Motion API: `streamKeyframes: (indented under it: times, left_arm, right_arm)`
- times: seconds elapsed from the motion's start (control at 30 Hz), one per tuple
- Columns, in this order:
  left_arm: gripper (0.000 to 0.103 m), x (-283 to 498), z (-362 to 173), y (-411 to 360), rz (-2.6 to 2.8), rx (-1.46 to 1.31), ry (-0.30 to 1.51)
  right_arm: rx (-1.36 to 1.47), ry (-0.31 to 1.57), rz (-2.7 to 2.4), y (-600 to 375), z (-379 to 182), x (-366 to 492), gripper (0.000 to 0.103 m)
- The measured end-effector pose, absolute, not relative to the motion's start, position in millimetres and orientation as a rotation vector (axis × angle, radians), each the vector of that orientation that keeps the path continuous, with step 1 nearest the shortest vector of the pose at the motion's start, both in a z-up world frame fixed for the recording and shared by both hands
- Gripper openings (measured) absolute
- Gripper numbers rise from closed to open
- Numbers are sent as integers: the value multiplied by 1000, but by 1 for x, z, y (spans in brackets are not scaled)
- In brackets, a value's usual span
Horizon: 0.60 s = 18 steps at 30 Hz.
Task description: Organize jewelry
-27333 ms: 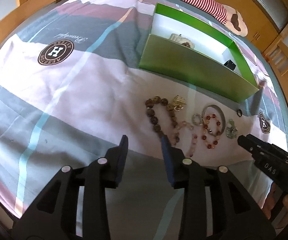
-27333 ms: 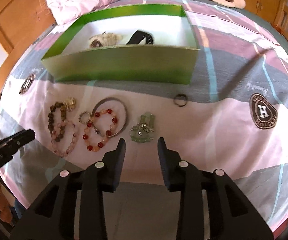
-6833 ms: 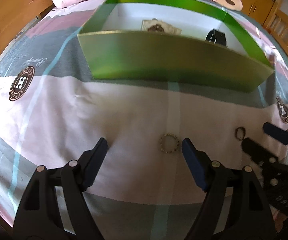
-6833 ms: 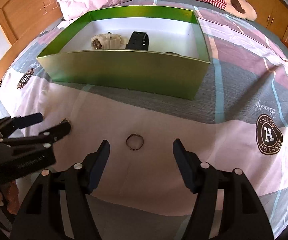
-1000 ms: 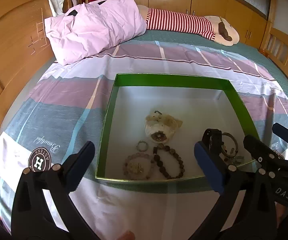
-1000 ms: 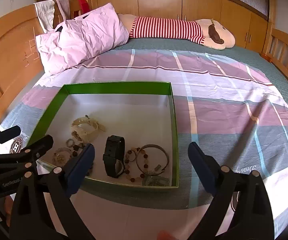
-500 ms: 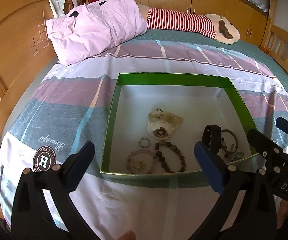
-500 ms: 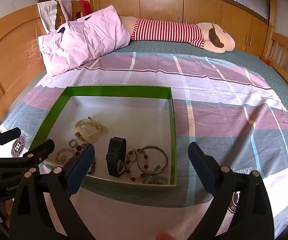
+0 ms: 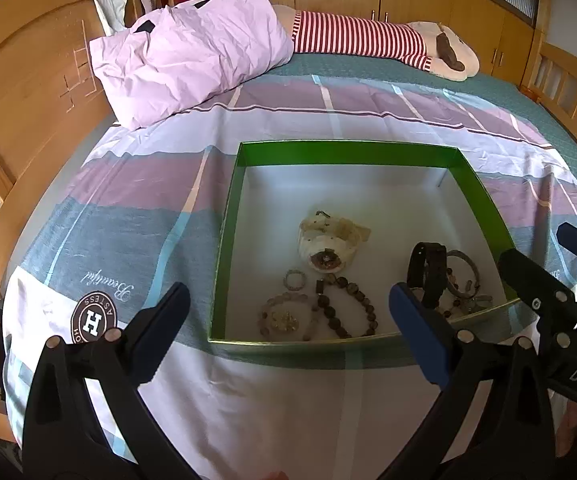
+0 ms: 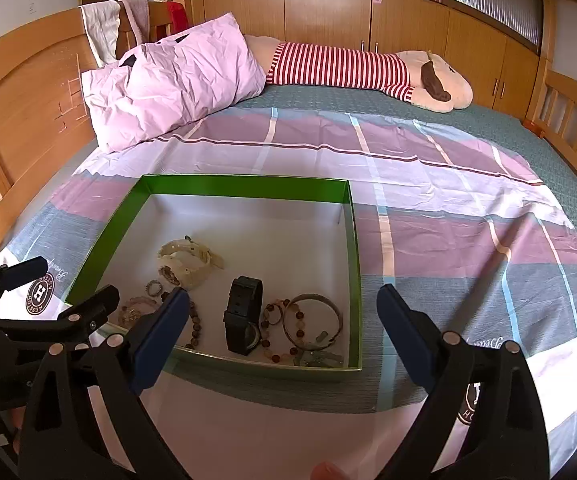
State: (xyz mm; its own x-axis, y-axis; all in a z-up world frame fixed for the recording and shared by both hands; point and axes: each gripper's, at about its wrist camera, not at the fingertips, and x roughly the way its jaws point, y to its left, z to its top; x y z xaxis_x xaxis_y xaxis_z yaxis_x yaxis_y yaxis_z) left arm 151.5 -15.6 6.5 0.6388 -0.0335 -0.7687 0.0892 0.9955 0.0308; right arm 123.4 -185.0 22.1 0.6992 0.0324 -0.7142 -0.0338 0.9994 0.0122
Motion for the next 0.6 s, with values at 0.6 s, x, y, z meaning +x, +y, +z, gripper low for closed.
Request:
streamKeyframes:
  times: [0.6]
  left_arm:
    - [101,154,6,-17,-105,49,886]
  right_arm:
    - [15,806,14,-192,19,124,95]
